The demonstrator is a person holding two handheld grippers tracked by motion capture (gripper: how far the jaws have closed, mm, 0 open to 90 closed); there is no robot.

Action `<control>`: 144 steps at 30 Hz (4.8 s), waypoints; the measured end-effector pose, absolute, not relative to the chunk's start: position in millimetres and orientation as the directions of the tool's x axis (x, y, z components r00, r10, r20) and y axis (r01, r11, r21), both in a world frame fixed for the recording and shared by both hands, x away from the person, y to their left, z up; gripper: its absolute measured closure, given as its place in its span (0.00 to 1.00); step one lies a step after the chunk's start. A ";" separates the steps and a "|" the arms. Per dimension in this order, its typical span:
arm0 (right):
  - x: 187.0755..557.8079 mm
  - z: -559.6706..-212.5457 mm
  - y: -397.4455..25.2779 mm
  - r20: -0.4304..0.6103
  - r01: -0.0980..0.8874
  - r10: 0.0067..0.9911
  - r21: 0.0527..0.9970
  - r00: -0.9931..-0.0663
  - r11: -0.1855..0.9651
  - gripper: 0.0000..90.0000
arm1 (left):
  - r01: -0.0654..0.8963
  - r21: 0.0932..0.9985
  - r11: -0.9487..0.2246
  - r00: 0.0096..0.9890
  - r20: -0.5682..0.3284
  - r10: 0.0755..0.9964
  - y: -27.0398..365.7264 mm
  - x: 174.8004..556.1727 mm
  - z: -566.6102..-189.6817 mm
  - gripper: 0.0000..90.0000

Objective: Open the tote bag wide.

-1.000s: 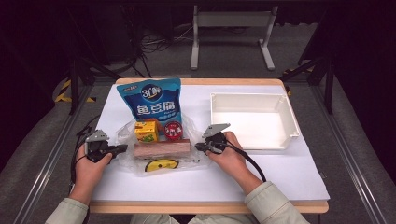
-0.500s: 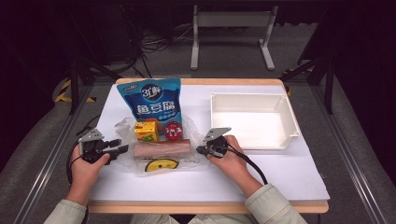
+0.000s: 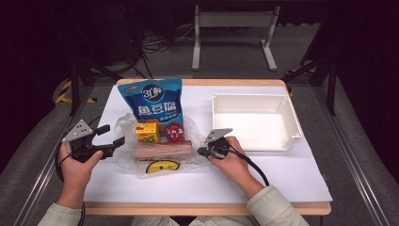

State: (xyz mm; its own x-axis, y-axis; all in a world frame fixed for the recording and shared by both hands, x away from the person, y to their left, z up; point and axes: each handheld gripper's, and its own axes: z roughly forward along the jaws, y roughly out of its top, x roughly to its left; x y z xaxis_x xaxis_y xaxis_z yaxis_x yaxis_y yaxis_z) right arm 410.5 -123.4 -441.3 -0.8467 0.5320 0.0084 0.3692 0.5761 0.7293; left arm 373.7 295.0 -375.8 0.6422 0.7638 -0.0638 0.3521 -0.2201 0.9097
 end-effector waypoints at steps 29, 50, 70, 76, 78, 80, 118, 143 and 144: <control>411.4 -440.1 -125.1 0.035 0.376 0.523 0.736 -0.852 0.564 0.98 | 0.434 0.845 -0.311 0.689 -0.089 0.720 284.4 414.8 -400.4 0.94; 411.3 -439.2 -126.7 0.033 0.376 0.524 0.736 -0.851 0.563 0.98 | 0.588 0.716 -0.377 0.677 -0.180 0.714 289.6 392.7 -447.4 1.00; 408.3 -417.2 -138.4 -0.003 0.322 0.535 0.796 -0.845 0.513 0.79 | 0.591 0.715 -0.373 0.679 -0.192 0.708 291.4 390.1 -455.0 0.99; 404.7 -398.9 -141.6 -0.016 0.278 0.541 0.845 -0.841 0.457 0.68 | 0.587 0.718 -0.374 0.683 -0.190 0.706 291.7 390.0 -454.5 0.99; 402.6 -391.7 -141.4 -0.019 0.258 0.540 0.863 -0.842 0.434 0.63 | 0.588 0.719 -0.371 0.681 -0.193 0.706 291.4 389.6 -454.2 0.99; 400.9 -386.4 -140.3 -0.032 0.233 0.540 0.879 -0.841 0.416 0.58 | 0.583 0.720 -0.375 0.686 -0.190 0.703 291.5 389.5 -453.9 0.99; 393.4 -410.0 -116.1 0.049 0.272 0.372 0.771 -0.927 0.576 1.00 | 0.580 0.726 -0.369 0.692 -0.199 0.694 291.4 388.0 -453.2 0.99; 376.2 -436.7 -116.0 0.106 0.304 0.316 0.662 -0.943 0.685 1.00 | 0.578 0.733 -0.358 0.693 -0.209 0.690 292.2 387.1 -452.0 0.98; 376.6 -438.4 -116.1 0.107 0.304 0.314 0.657 -0.943 0.690 1.00 | 0.574 0.735 -0.360 0.696 -0.207 0.688 292.3 387.2 -451.6 0.97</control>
State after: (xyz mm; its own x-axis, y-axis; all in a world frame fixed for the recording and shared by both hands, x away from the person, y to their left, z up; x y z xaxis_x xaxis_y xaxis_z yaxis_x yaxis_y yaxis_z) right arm 376.6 -116.1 -438.4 -0.9433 0.3143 0.1071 0.3045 0.6901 0.6566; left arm 387.2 292.3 -451.6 0.6961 0.6875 -0.2070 0.5742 -0.3600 0.7353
